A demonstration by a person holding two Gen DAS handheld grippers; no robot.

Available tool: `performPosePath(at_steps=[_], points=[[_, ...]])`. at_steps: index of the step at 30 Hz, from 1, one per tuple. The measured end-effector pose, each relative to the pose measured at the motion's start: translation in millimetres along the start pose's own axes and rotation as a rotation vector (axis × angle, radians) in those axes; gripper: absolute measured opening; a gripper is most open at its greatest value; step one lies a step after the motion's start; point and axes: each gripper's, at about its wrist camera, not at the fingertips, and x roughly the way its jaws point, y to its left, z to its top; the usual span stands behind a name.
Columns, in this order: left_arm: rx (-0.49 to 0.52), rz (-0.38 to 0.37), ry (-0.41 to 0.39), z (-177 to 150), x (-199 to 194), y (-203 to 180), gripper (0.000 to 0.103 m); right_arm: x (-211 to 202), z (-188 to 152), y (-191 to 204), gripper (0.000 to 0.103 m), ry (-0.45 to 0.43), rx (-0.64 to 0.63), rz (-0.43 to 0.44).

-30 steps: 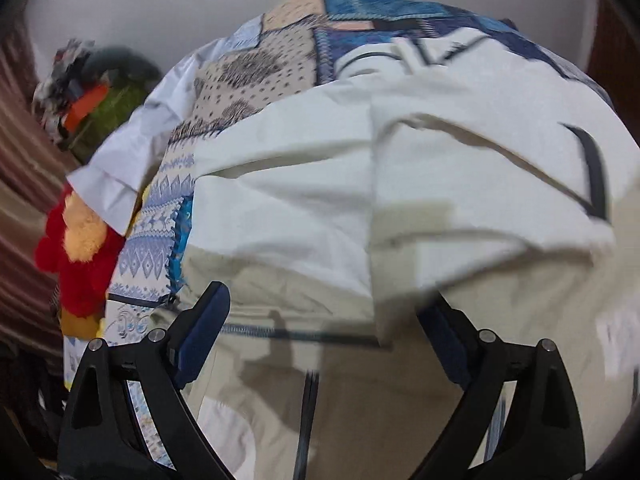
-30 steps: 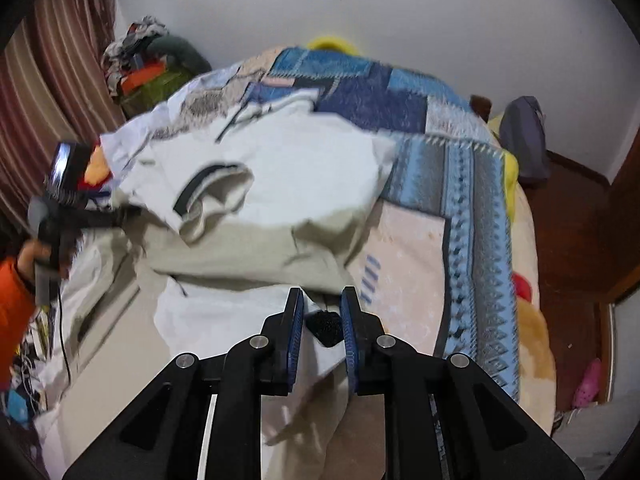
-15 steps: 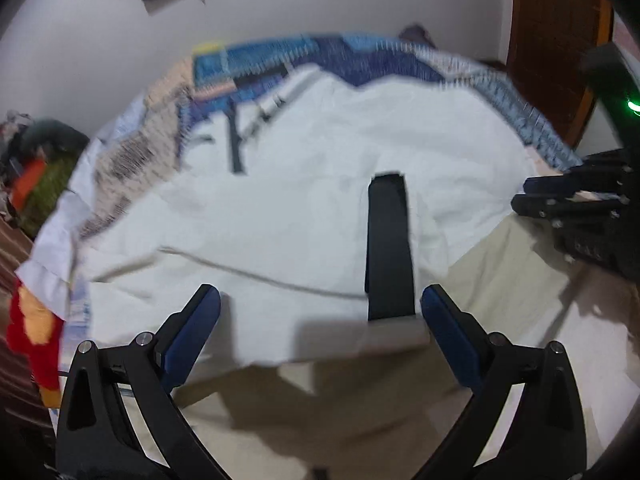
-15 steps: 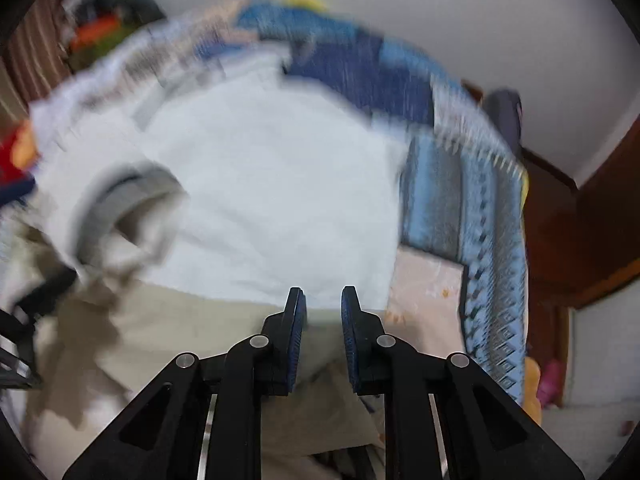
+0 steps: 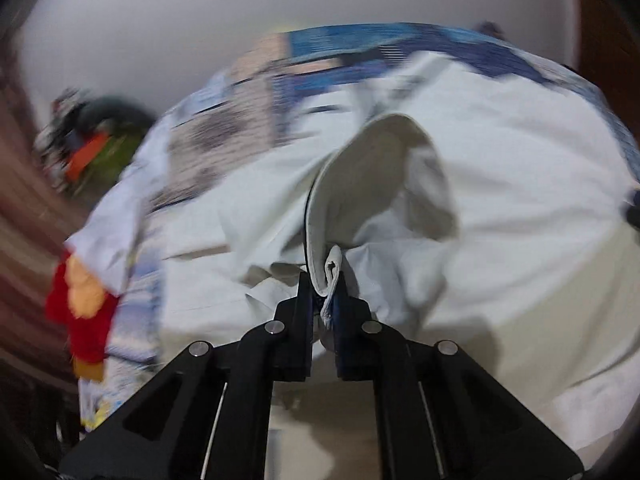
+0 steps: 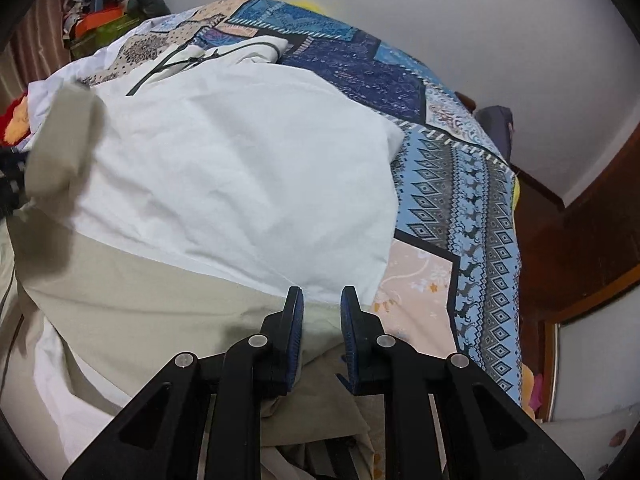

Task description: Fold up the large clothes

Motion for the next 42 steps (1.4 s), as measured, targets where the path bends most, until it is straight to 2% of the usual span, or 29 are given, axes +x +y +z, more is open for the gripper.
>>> performPosePath(at_steps=[5, 7, 8, 9, 10, 11, 12, 13, 14, 15, 16, 17, 18, 22, 24, 26, 29, 31, 34, 36, 38, 40, 42], points=[[-0.204, 0.014, 0.078, -19.2, 16.1, 97.8, 0.010, -1.5, -1.8, 3.2, 0.014, -0.010, -0.013, -0.057], [-0.228, 0.027, 0.104, -31.5, 22.7, 118.3, 0.011, -2.1, -0.3, 1.9, 0.014, -0.003, -0.002, -0.073], [-0.229, 0.075, 0.120, -44.5, 25.8, 128.7, 0.010, -2.1, 0.5, 0.4, 0.014, 0.000, 0.008, -0.080], [-0.219, 0.100, 0.134, -53.6, 28.1, 134.2, 0.011, -2.7, 1.0, -1.4, 0.026, 0.002, 0.019, -0.106], [-0.210, 0.093, 0.153, -65.6, 30.7, 140.4, 0.011, -2.6, 1.3, -3.3, 0.043, 0.006, 0.026, -0.148], [-0.208, 0.078, 0.168, -75.6, 32.3, 145.5, 0.017, -2.2, 0.7, -7.0, 0.083, -0.007, 0.024, -0.244], [-0.206, 0.054, 0.175, -82.3, 31.9, 148.5, 0.022, -2.5, -1.4, -11.5, 0.100, -0.025, 0.024, -0.279], [-0.202, 0.031, 0.179, -88.3, 30.3, 150.8, 0.025, -1.7, -3.9, -18.1, 0.100, -0.020, 0.034, -0.245], [-0.192, 0.011, 0.177, -94.0, 26.9, 152.7, 0.032, -1.9, -5.2, -25.1, 0.100, 0.001, 0.063, -0.199], [-0.180, 0.003, 0.169, -99.0, 21.8, 154.5, 0.044, -3.9, -5.6, -29.4, 0.100, 0.007, 0.085, -0.173], [-0.171, 0.014, 0.158, -103.0, 16.1, 155.9, 0.052, -7.8, -6.1, -32.6, 0.100, 0.008, 0.099, -0.146], [-0.168, 0.041, 0.131, -106.6, 7.0, 158.8, 0.063, -14.4, -5.5, -33.8, 0.100, -0.001, 0.101, -0.143], [-0.174, 0.050, 0.103, -109.4, -2.3, 162.4, 0.069, -20.4, -4.7, -33.3, 0.100, -0.014, 0.099, -0.152], [-0.231, -0.010, 0.033, -111.2, -31.1, 176.2, 0.072, -51.5, 2.7, -22.6, 0.100, -0.089, 0.084, -0.090], [-0.258, -0.053, -0.001, -104.7, -41.9, 177.9, 0.087, -68.2, 9.1, -12.9, 0.100, -0.124, 0.088, -0.023], [-0.273, -0.090, -0.028, -94.3, -45.5, 173.4, 0.093, -75.0, 14.0, -1.6, 0.100, -0.134, 0.092, 0.030], [-0.276, -0.127, -0.026, -77.6, -39.5, 161.6, 0.094, -70.2, 17.8, 20.3, 0.101, -0.106, 0.079, 0.088], [-0.277, -0.121, -0.020, -71.1, -33.9, 154.9, 0.094, -59.9, 14.6, 35.5, 0.101, -0.068, 0.048, 0.107], [-0.249, -0.014, 0.028, -66.8, -13.1, 147.9, 0.094, -33.0, 4.1, 56.3, 0.101, 0.010, -0.045, 0.063], [-0.221, 0.078, 0.074, -73.2, 6.8, 150.6, 0.094, -20.1, -4.8, 61.5, 0.101, 0.045, -0.089, 0.010], [-0.212, 0.155, 0.132, -83.6, 24.7, 160.8, 0.094, -17.5, -13.3, 57.4, 0.101, 0.055, -0.100, -0.008], [-0.226, 0.148, 0.164, -94.7, 32.2, 172.1, 0.095, -18.4, -17.5, 46.0, 0.101, 0.060, -0.071, 0.010], [-0.253, 0.111, 0.187, -105.1, 32.4, 183.8, 0.095, -20.4, -21.0, 27.9, 0.101, 0.071, -0.015, 0.024]])
